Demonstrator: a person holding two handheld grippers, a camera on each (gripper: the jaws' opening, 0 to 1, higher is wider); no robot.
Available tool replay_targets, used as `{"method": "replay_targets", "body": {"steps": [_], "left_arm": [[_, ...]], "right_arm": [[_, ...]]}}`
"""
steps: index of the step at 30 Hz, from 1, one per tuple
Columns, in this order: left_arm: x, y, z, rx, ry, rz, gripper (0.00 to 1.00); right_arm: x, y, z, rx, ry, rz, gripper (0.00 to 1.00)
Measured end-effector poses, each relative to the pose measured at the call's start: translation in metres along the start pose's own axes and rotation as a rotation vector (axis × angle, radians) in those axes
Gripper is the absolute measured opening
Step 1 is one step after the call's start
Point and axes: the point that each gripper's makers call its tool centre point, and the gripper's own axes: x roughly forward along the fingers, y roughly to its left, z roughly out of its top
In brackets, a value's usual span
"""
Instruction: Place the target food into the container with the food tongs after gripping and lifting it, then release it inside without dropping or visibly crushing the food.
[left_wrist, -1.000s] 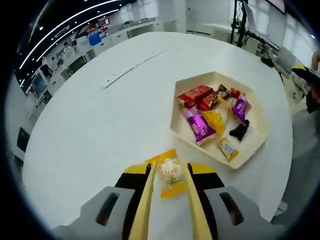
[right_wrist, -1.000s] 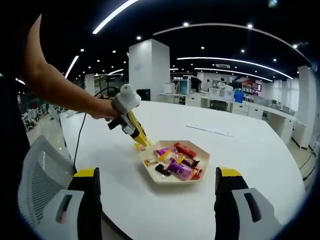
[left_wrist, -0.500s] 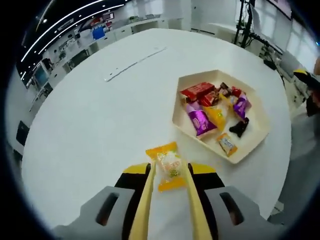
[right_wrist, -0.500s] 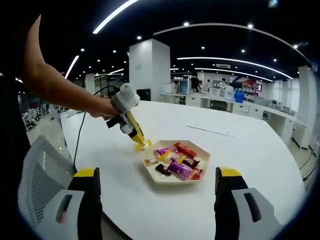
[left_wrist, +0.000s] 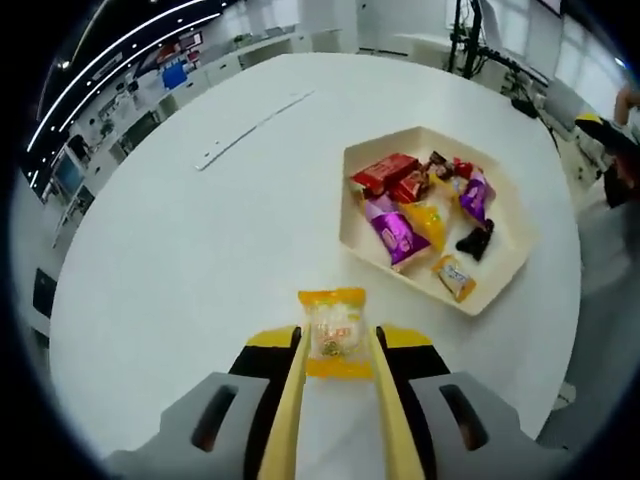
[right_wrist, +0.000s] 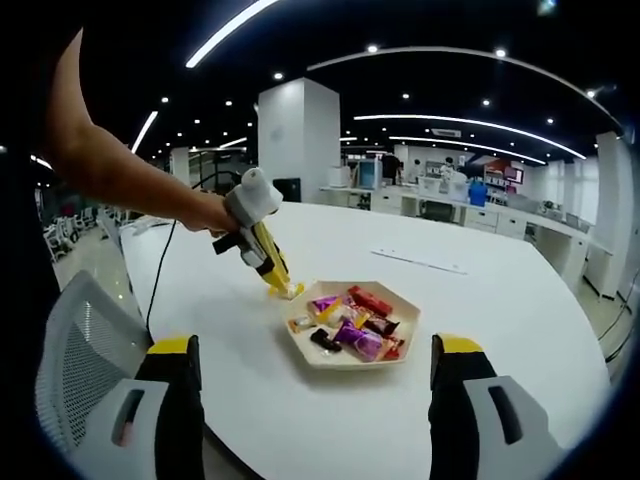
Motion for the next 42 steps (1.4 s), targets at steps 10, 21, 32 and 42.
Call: {"method": "replay_targets", "body": {"steps": [10, 21, 32, 42], "left_arm": [[0.007, -0.006, -0.005, 0.032, 0.015, -0.009, 0.23], [-0.002, -0.001, 0.004, 0.055, -0.049, -0.009, 0.17], [-0.012, -0.005, 0.008, 0.079, -0.056, -0.037, 0.16], [-0.022, -0.023, 0.043, 0.148, -0.104, -0.073, 0.15]], "right_arm": [[0.000, -0.001, 0.000, 0.004, 0.000, -0.001, 0.93], [0.000, 0.000, 0.000, 0.003, 0.001, 0.003, 0.93], [0.000, 0.000, 0.000, 0.000, -0.001, 0.001, 0.93], [0.000, 0.000, 0.001, -0.003, -0.004, 0.003, 0.93]]}}
